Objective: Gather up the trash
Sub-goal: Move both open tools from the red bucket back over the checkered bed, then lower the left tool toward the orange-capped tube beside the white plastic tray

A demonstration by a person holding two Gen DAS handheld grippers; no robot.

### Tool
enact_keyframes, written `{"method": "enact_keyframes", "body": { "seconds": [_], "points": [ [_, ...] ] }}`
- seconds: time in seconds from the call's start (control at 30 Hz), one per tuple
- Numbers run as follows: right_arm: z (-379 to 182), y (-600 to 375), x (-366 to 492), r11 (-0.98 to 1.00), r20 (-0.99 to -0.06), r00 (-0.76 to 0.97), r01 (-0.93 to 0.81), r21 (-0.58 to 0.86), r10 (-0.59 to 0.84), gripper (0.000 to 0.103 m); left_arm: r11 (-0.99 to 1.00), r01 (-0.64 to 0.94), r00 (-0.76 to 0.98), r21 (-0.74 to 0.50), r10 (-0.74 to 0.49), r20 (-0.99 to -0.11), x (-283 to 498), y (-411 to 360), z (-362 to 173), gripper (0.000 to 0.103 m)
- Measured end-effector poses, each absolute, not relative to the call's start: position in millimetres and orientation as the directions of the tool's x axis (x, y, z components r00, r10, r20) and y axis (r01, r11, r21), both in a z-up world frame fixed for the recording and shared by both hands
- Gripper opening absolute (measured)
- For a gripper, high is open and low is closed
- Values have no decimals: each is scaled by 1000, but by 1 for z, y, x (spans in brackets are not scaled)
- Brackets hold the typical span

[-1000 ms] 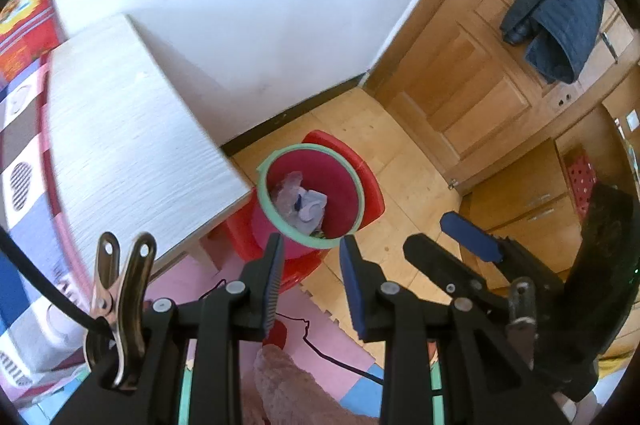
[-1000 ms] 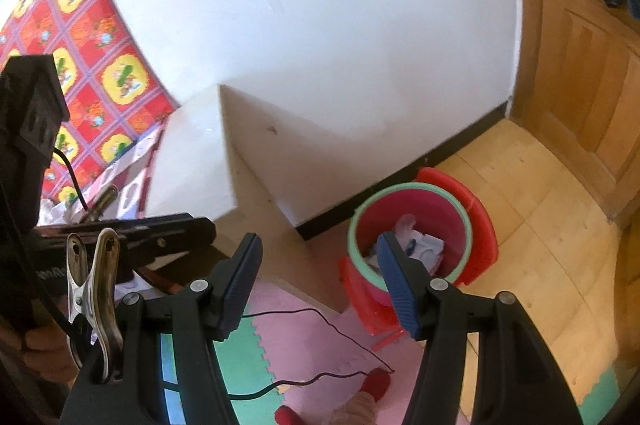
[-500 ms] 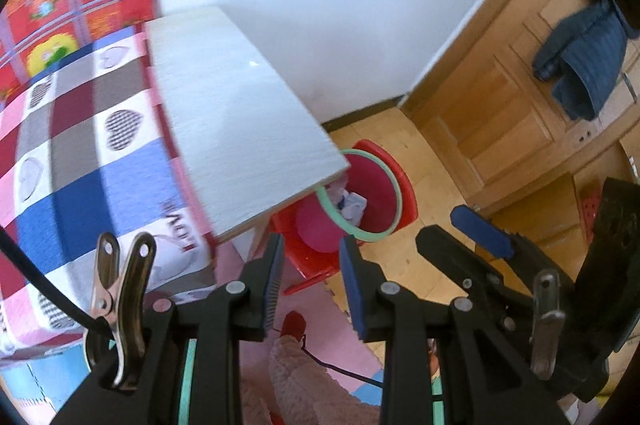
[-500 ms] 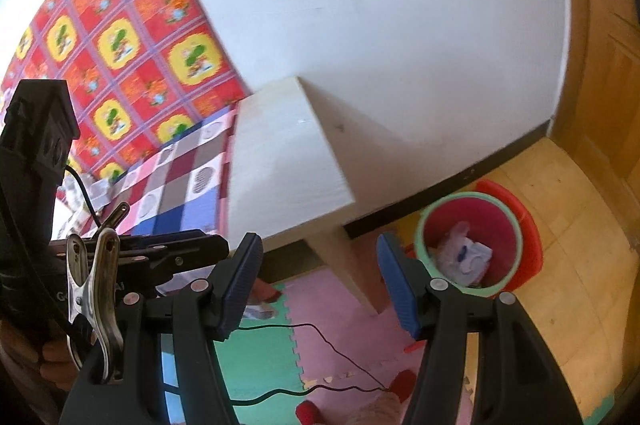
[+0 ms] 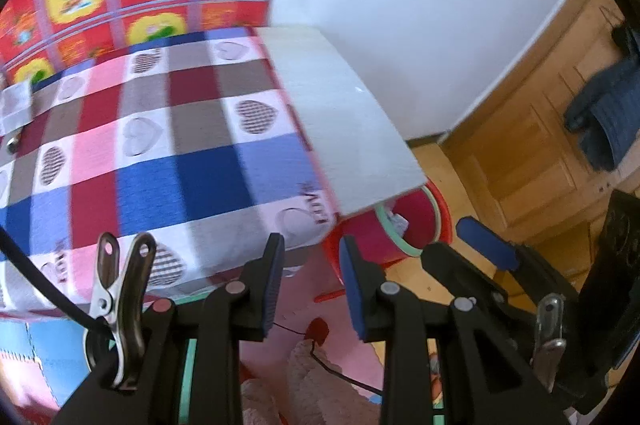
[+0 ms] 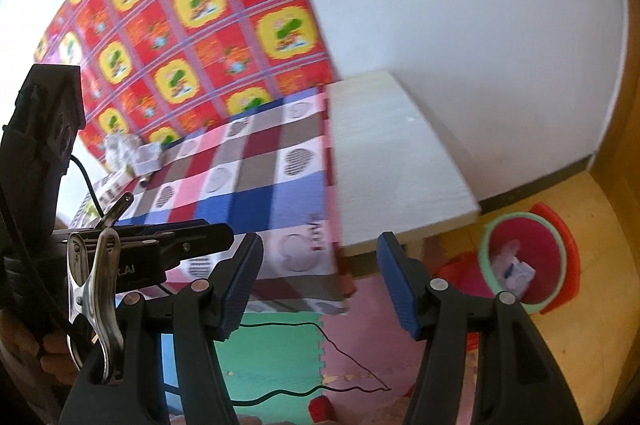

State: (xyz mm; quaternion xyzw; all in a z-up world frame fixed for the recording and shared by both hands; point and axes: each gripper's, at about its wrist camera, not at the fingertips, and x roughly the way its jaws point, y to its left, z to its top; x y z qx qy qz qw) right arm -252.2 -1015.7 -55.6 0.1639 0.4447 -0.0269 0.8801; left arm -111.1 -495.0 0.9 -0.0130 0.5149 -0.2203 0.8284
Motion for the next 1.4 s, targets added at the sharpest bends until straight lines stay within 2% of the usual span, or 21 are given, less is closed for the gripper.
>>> {"method": "enact_keyframes", "body": {
  "seconds": [0.8, 1.4],
  "points": [
    [-56, -856, -166, 935, -778, 528, -97, 343, 340, 61, 975, -23, 495, -222, -182, -850, -111, -293, 21, 29],
    [-79, -821, -57, 884, -760, 451, -232, 406, 467, 61, 964, -192, 511, -186, -63, -857, -28, -225, 12, 29]
  ]
}}
